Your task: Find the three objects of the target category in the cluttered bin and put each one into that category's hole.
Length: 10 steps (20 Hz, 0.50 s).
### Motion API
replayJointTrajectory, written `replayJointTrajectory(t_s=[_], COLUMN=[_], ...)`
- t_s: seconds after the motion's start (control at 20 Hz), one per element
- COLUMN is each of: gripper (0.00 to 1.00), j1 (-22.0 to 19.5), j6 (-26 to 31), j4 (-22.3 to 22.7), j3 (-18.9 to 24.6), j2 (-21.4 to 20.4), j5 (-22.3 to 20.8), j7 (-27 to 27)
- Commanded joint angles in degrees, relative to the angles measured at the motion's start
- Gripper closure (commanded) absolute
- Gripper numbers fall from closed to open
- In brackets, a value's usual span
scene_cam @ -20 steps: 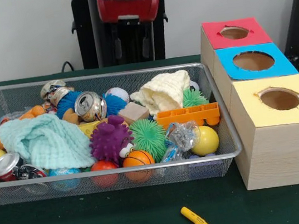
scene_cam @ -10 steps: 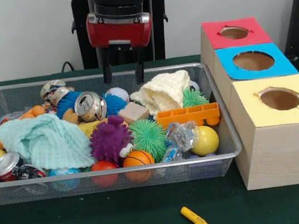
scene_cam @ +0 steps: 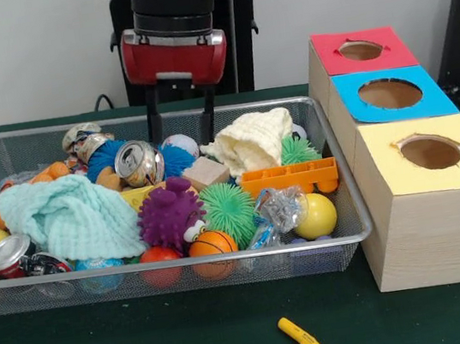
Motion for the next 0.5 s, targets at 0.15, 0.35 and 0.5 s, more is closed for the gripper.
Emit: replayJointTrajectory(t_s=[0.15, 0.35, 0.5], gripper=[0.00, 0.00, 0.00], j1=[-2.0, -2.4, -2.9], j6=[1.3, 2.1, 2.6], j4=[-2.9, -3.7, -4.0], j3=[0.6, 1.0, 1.3], j2=[-0.4, -0.3, -0.6], j5=[-2.2, -2.1, -2.0], j7=[4.2, 3.6, 3.4])
